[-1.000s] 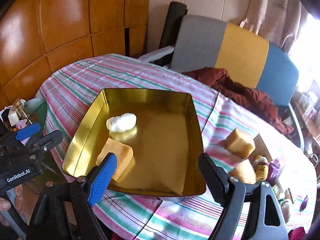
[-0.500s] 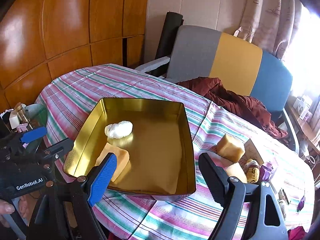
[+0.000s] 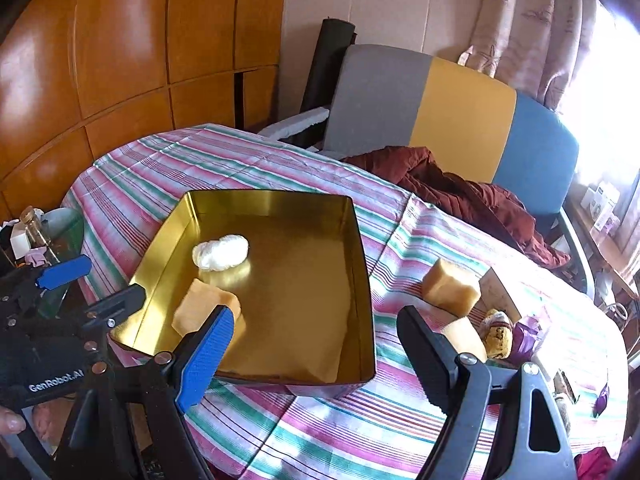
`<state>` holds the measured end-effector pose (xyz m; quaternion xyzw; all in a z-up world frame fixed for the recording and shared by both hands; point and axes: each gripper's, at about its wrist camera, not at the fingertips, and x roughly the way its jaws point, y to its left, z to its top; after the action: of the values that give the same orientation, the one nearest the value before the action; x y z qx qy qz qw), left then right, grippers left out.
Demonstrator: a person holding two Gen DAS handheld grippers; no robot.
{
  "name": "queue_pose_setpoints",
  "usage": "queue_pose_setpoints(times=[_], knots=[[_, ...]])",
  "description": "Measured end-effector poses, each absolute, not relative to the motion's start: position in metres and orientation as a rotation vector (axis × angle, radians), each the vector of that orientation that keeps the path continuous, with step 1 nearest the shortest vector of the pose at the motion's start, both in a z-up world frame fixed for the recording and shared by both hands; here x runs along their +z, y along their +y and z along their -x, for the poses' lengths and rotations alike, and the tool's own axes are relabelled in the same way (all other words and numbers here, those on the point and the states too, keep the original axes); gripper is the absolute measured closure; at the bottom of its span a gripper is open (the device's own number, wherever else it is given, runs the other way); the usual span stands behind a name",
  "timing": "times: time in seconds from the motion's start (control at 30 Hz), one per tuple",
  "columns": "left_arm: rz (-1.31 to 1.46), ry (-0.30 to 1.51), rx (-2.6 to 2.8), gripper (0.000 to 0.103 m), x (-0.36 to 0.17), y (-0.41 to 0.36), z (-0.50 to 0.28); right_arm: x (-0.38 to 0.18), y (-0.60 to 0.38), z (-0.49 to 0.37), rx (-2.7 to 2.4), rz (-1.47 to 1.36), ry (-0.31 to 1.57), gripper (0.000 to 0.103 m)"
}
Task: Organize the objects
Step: 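Withdraw both tools from the tray back toward the item cluster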
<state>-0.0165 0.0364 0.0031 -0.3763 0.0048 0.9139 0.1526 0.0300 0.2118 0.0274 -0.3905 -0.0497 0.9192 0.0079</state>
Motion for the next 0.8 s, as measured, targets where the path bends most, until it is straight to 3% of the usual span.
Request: queue_pose_setpoints(times=[0.43,0.8], knots=[[1.050,0.185,2.473,0.013,0.001,0.108,0.022,-0.017,0.324,-0.039,2.600,1.340,0.022,0.018],[1.022,0.310,2.307,0.011,0.006,0.203,0.040,-0.012,0.477,-0.058,2.340,1.243,0.208,0.018]])
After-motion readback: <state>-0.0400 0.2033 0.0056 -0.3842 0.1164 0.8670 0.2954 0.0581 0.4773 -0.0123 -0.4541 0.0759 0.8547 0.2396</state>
